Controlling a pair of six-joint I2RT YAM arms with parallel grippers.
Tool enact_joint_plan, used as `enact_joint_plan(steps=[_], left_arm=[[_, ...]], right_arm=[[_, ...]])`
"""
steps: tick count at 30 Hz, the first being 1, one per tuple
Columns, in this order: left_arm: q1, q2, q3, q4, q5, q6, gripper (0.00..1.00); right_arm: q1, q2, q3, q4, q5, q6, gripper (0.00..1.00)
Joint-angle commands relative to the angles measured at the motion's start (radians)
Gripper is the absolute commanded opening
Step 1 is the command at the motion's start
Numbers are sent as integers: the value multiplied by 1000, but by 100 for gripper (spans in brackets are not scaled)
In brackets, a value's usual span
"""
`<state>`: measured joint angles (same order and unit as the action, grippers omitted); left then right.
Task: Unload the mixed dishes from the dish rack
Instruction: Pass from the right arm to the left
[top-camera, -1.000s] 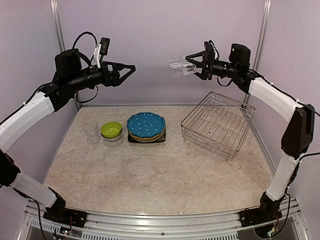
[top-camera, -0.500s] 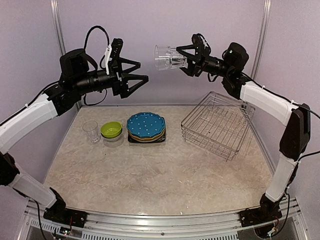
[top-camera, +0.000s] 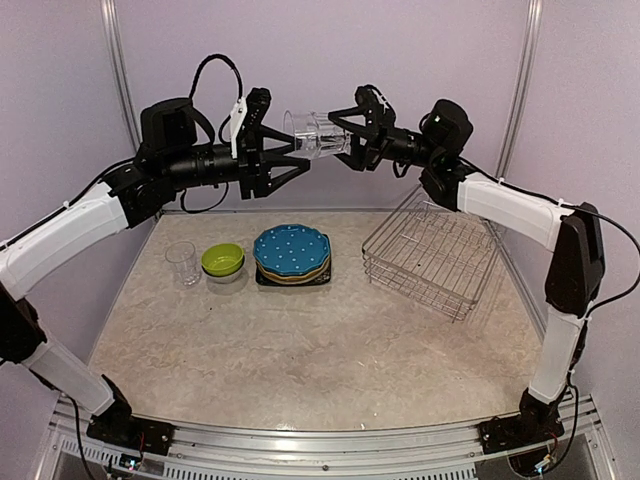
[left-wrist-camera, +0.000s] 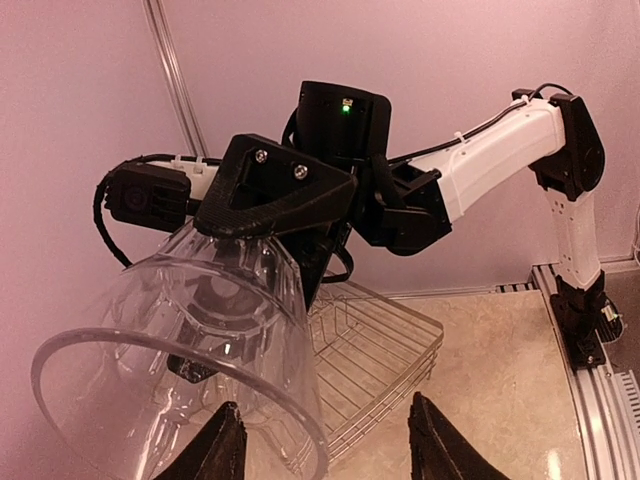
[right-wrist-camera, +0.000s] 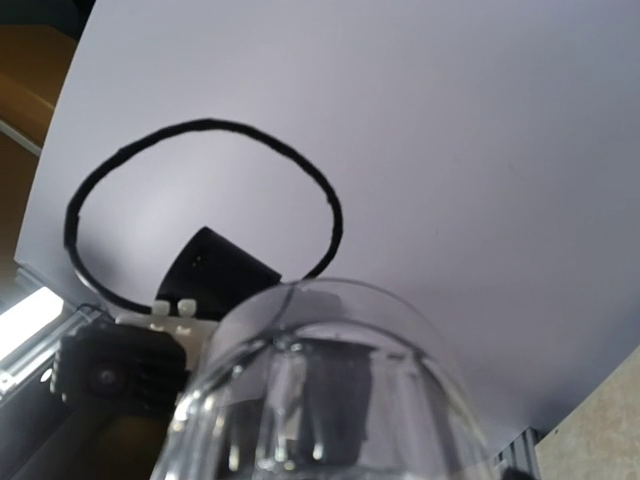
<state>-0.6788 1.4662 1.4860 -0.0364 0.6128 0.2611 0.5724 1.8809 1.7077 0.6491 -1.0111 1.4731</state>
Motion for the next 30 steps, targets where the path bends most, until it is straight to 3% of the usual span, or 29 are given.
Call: enact_joint_plan(steps=[1, 4, 9, 11, 16, 18, 23, 30], left_arm=[[-8, 17, 38, -36, -10, 30, 48], [-8, 19, 43, -45, -7, 27, 36], [-8, 25, 57, -69, -3, 13, 0], [-7, 27, 63, -80, -2, 2, 0], [4, 24, 65, -95, -34, -48, 0], [17, 18, 62, -100, -47, -84, 0], [71, -3, 81, -169, -109, -233, 0], [177, 8, 180, -400, -258, -511, 0]], right_arm=[[16, 18, -13, 110, -15, 53, 25], [17, 26, -24, 149, -17, 81, 25], [17, 35, -31, 159, -17, 92, 27], [17, 36, -36, 157, -17, 93, 36], [12, 28, -46, 69, -21, 23, 84], [4, 18, -56, 6, -17, -20, 92], [-37, -22, -110, -98, 10, -103, 99], [-65, -57, -2, -699, 103, -547, 99]])
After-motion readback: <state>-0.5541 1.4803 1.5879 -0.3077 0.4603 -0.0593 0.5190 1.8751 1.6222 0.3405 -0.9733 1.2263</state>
